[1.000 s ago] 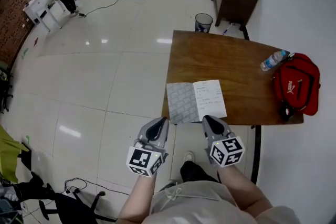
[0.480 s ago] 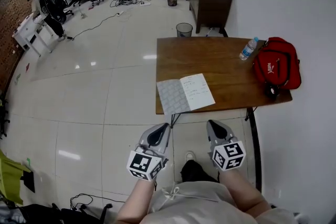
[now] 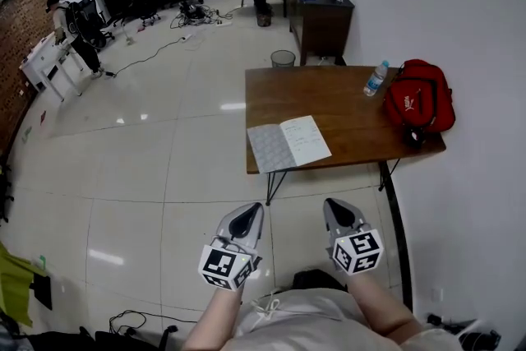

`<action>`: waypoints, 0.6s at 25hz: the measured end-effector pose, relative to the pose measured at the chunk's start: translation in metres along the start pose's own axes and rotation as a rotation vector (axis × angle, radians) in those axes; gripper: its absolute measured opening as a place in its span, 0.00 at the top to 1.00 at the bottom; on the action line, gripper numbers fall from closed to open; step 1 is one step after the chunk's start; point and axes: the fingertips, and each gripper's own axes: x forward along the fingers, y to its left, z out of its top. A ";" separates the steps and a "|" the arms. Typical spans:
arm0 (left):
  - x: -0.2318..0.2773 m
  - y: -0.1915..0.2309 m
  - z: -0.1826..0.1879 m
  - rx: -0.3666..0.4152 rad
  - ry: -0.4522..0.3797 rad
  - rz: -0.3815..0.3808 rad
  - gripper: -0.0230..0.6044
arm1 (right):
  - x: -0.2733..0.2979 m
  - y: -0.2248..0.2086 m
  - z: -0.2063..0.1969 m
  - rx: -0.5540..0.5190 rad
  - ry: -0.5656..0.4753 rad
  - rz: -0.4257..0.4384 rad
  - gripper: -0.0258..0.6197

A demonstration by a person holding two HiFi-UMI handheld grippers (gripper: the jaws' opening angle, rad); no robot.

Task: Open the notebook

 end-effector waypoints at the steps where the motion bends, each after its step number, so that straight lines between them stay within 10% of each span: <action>1: -0.003 -0.002 0.000 0.002 0.001 0.001 0.96 | -0.003 0.001 0.001 -0.003 -0.001 0.001 0.95; 15: -0.009 -0.045 0.003 0.037 -0.011 0.042 0.96 | -0.047 0.005 0.006 -0.087 -0.028 0.074 0.95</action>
